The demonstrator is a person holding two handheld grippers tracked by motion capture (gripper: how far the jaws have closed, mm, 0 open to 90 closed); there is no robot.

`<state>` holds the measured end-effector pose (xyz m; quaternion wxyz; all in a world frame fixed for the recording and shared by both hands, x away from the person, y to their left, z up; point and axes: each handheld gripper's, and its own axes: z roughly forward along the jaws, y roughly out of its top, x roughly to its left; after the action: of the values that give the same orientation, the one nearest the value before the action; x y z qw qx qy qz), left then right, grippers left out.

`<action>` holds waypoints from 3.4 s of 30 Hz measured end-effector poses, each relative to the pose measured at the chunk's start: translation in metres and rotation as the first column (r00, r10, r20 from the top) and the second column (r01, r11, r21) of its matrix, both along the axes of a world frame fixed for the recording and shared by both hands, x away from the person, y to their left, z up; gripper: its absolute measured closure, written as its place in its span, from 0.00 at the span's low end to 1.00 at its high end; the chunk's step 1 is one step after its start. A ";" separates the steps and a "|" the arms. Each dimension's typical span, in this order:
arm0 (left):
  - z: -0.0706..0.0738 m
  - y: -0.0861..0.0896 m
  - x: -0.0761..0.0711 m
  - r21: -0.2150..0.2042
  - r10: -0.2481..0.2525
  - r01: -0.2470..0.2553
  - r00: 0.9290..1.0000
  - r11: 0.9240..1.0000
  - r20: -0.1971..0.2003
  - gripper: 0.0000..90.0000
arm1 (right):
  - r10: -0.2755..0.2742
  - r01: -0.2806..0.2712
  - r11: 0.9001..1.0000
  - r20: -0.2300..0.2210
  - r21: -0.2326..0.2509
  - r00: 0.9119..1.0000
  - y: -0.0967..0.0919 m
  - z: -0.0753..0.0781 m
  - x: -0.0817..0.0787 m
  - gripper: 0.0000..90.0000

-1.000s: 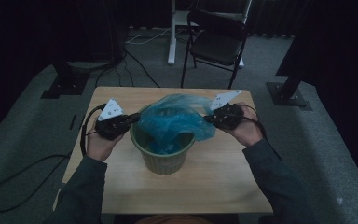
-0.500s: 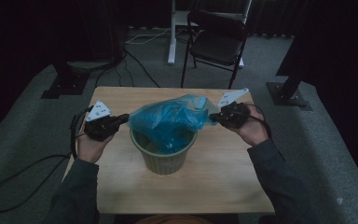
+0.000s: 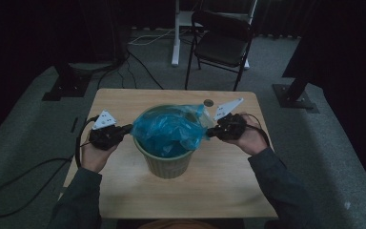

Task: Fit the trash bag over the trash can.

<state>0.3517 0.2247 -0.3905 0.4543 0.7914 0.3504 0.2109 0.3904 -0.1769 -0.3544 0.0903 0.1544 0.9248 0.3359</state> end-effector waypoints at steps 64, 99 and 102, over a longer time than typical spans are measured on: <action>0.015 0.013 0.005 -0.183 -0.015 0.019 1.000 0.983 0.020 0.69 | -0.119 0.122 0.981 -0.034 0.149 0.992 -0.039 0.007 0.020 0.75; 0.042 -0.067 0.009 -0.108 -0.104 0.109 0.993 0.988 0.051 0.99 | -0.118 0.116 0.977 0.003 0.178 0.993 -0.024 0.019 0.021 0.75; 0.039 -0.062 0.005 -0.108 -0.104 0.109 0.993 0.988 0.053 1.00 | -0.119 0.117 0.977 0.002 0.177 0.993 -0.025 0.019 0.021 0.75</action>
<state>0.3569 0.1631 -0.3512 0.5165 0.7773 0.3079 0.1852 0.4116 -0.2019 -0.3359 0.1018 0.2144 0.8800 0.4114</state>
